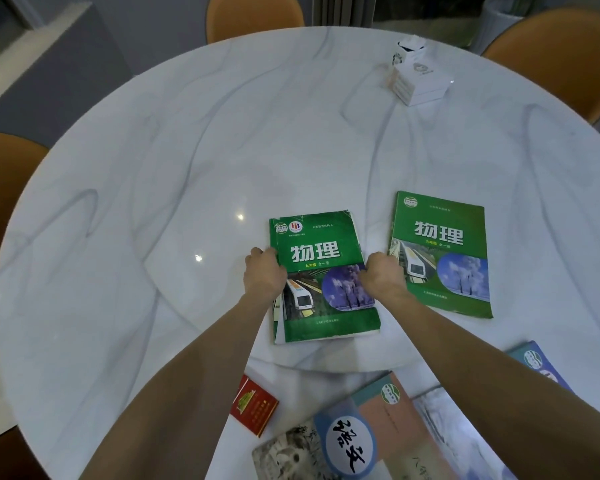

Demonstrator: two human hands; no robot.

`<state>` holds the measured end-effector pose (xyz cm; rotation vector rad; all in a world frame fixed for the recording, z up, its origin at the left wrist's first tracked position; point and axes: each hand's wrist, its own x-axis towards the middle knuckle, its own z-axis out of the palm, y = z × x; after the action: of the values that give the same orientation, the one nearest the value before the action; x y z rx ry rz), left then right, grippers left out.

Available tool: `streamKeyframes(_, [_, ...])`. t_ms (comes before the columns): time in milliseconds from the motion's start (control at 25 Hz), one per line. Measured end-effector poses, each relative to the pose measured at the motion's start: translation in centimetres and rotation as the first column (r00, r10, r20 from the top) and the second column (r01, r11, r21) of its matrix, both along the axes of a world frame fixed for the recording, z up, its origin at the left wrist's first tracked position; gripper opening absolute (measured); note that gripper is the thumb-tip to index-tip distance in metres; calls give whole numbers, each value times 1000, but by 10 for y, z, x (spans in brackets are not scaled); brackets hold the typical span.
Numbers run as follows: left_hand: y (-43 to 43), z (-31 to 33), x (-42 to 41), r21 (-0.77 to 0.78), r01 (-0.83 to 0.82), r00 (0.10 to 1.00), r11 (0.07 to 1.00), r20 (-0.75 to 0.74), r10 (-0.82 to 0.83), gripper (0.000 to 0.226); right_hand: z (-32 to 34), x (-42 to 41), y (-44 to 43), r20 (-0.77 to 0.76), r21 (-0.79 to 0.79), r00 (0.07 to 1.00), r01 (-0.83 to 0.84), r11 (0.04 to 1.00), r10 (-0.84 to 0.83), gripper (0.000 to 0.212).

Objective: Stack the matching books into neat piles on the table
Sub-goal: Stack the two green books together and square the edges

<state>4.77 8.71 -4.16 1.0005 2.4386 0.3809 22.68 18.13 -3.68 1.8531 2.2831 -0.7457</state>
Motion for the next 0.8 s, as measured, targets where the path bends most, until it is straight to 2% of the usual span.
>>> streamKeyframes(240, [19,21,20,-52,231,954,972,-184,-237,30,19,14,12,124,126,974,-203,971,188,27])
streamKeyframes(360, [34,29,38,-60,320,915,945,-238,-325,29,26,34,26,191,169,955,-262,950,229,26])
streamKeyframes(800, [104,19,123,-119,574,735,810,-362,-574,33,19,125,81,268,278,957,-190,942,114,34])
